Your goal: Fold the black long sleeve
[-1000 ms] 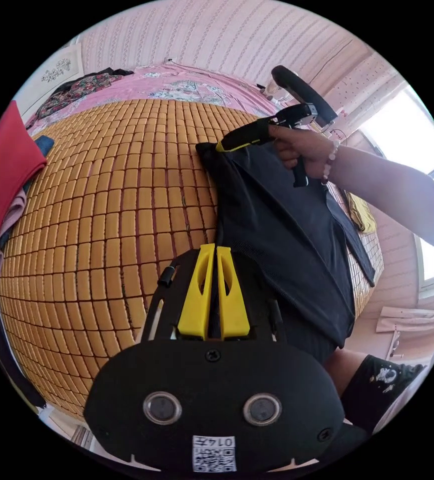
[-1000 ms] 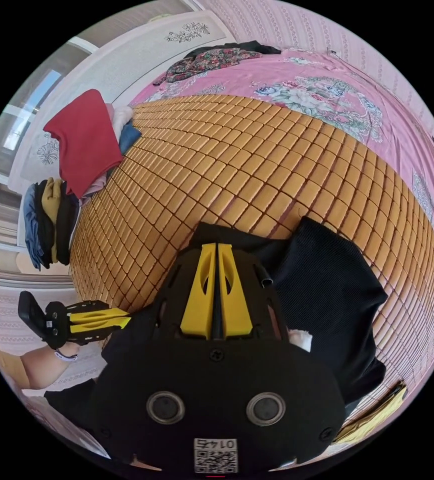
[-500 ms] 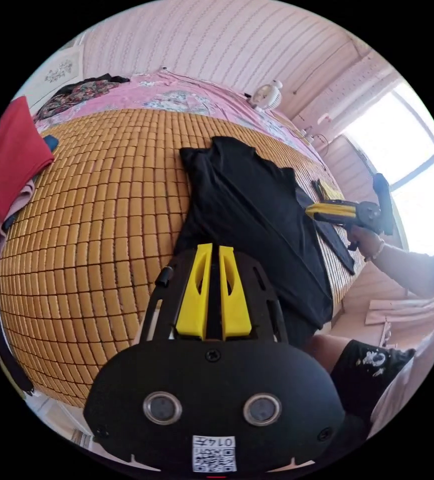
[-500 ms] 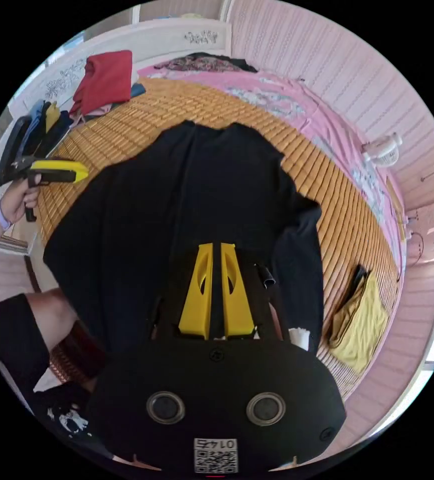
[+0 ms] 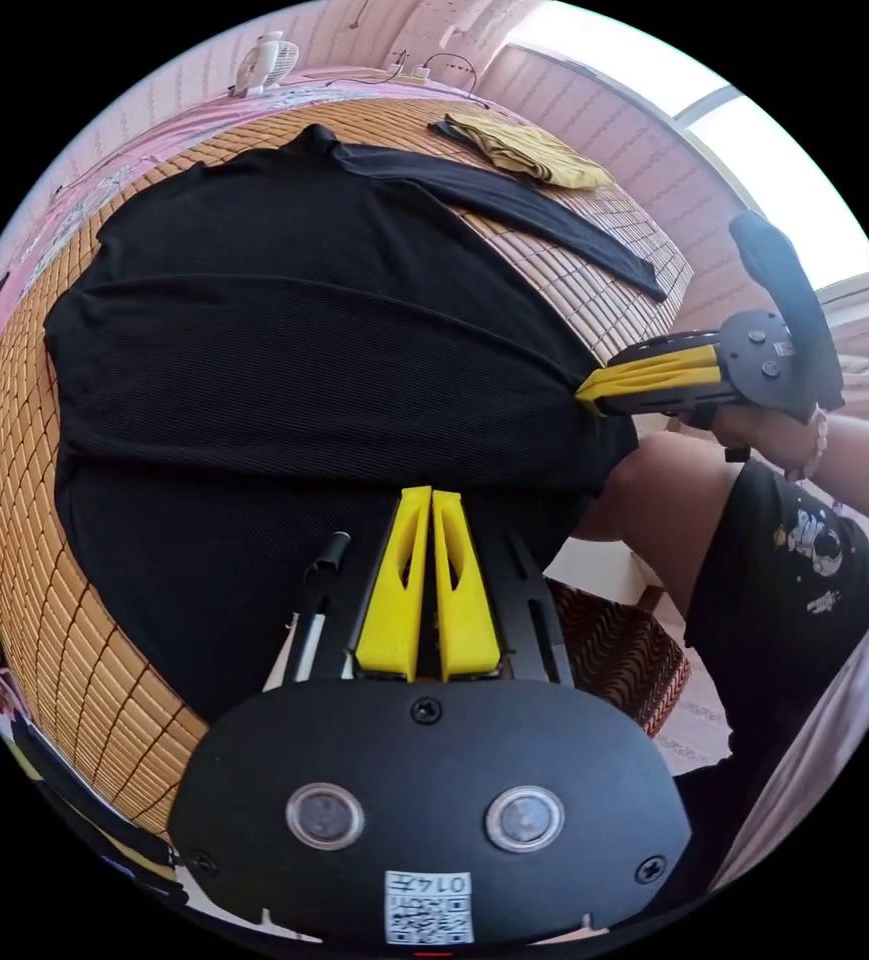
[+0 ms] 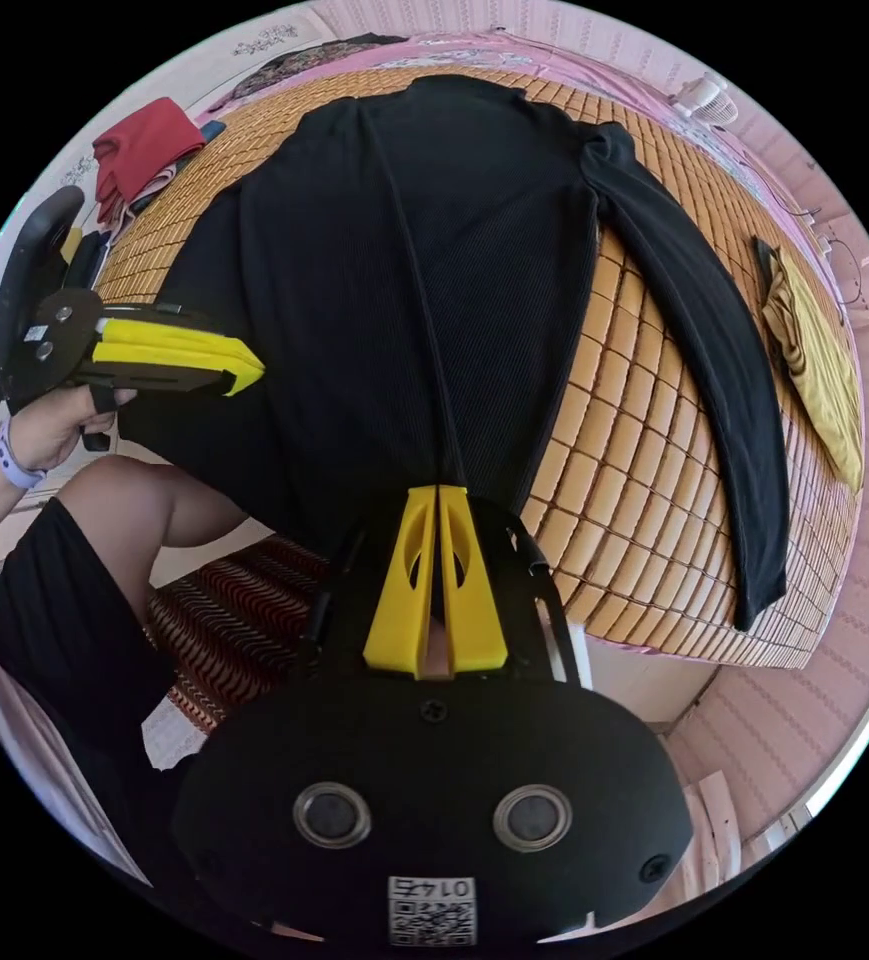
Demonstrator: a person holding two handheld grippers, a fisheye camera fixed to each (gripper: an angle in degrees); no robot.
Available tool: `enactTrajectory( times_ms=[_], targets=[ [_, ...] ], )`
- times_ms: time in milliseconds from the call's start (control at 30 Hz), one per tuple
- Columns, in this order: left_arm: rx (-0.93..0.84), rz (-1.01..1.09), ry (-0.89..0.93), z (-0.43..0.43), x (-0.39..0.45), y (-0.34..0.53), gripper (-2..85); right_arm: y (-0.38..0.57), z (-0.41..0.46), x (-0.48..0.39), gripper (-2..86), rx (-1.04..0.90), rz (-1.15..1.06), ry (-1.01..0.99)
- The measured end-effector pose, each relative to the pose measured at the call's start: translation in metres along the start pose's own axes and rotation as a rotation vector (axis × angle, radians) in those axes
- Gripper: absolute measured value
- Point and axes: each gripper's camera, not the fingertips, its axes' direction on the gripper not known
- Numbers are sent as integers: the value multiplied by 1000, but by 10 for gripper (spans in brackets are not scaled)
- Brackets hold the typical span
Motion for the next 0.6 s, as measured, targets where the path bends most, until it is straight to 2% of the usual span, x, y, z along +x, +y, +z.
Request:
enactTrajectory(
  times_ms=[200, 433, 600],
  targets=[
    [82, 91, -28, 15, 16, 10, -10, 39, -7, 8, -5, 97, 57, 38],
    [194, 113, -90, 31, 37, 24, -10, 108, -12, 31, -5, 320, 107, 36],
    [202, 82, -144, 29, 61, 37, -9, 169, -25, 66, 29, 498, 177, -103]
  ],
)
